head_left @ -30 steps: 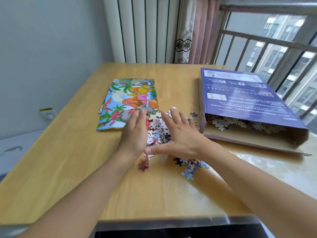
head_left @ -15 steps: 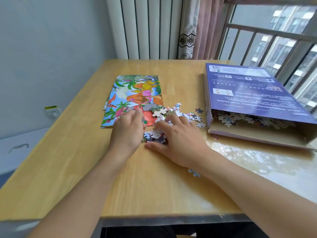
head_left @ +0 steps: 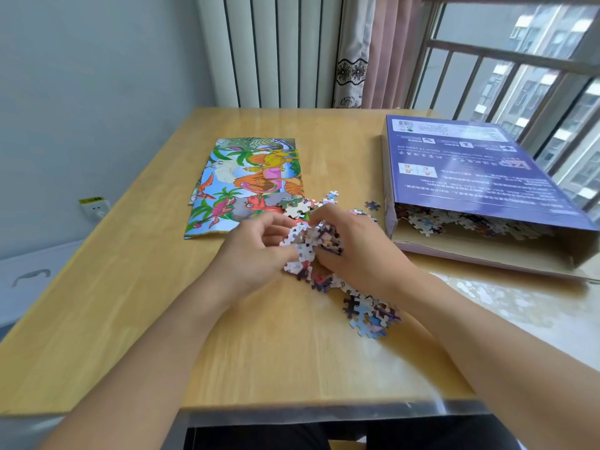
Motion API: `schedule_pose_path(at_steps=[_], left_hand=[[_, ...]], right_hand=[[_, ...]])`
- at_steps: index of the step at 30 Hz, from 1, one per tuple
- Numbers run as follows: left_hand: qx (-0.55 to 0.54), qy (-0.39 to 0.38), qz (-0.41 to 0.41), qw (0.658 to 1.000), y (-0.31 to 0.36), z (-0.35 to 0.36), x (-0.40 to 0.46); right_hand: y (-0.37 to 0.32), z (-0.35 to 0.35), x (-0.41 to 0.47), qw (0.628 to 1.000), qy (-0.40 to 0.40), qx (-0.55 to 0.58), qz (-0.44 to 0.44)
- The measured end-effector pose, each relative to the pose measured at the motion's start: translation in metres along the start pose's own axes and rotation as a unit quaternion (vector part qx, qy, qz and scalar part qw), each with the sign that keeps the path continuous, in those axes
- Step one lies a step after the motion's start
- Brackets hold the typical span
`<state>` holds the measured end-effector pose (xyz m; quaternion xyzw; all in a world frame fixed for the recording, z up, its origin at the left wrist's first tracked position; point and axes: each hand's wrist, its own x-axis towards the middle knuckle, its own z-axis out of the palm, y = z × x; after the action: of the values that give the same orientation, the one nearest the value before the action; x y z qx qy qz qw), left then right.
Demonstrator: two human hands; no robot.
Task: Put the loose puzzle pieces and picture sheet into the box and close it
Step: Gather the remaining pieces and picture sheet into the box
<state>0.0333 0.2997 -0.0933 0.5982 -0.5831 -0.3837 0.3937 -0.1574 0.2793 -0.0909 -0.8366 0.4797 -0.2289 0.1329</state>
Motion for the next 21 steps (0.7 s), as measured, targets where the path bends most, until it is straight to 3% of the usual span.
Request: schedule_pose_path(at_steps=[4, 9, 12, 16, 21], left_hand=[[0.084, -0.032, 0.074, 0.993, -0.005, 0.001, -0.002], [0.037, -0.014, 0.090, 0.995, -0.005, 0.012, -0.001], [0.033, 0.026, 0.101, 0.994, 0.003, 0.020, 0.000], [0.075, 0.070, 0.177, 0.979, 0.033, 0.030, 0.003], [0.185, 0.011, 0.296, 0.937, 0.070, 0.075, 0.013]], right_hand=[[0.007, -0.003, 0.003, 0.998, 0.027, 0.060, 0.016], [0.004, -0.021, 0.007, 0.983, 0.087, 0.153, 0.056], [0.005, -0.040, 0.000, 0.949, 0.089, 0.278, 0.119], [0.021, -0.067, -0.017, 0.901, 0.091, 0.368, 0.211], [0.049, -0.093, -0.046, 0.833, 0.103, 0.450, 0.304]])
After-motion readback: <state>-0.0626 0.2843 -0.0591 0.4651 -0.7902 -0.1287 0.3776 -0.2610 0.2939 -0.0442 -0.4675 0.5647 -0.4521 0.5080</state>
